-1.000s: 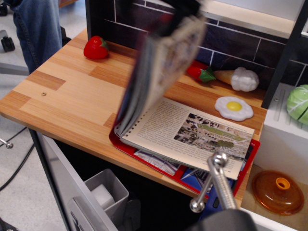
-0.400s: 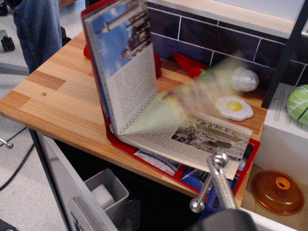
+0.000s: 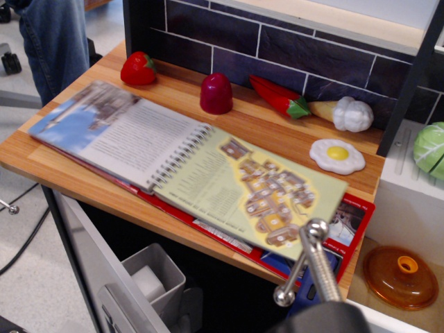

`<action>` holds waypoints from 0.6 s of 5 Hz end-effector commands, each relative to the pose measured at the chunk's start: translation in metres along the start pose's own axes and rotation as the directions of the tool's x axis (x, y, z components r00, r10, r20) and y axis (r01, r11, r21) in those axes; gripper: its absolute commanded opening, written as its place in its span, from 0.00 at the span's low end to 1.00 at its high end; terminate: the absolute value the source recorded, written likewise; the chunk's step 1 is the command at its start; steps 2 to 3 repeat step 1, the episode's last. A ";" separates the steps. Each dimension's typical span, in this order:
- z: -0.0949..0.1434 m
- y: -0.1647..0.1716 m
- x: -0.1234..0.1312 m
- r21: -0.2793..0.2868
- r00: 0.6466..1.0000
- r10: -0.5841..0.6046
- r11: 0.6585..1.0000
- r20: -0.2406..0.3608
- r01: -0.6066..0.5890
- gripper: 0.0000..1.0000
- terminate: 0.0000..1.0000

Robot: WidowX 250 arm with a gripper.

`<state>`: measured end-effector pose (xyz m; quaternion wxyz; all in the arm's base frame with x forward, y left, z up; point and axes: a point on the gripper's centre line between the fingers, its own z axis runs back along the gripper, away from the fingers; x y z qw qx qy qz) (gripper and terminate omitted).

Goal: Open book

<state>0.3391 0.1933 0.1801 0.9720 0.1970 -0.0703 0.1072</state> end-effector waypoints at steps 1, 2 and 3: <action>-0.002 0.033 0.005 0.008 0.996 -0.011 1.000 0.091 0.010 1.00 1.00; -0.002 0.033 0.005 0.008 0.996 -0.011 1.000 0.091 0.010 1.00 1.00; -0.002 0.033 0.005 0.008 0.996 -0.011 1.000 0.091 0.010 1.00 1.00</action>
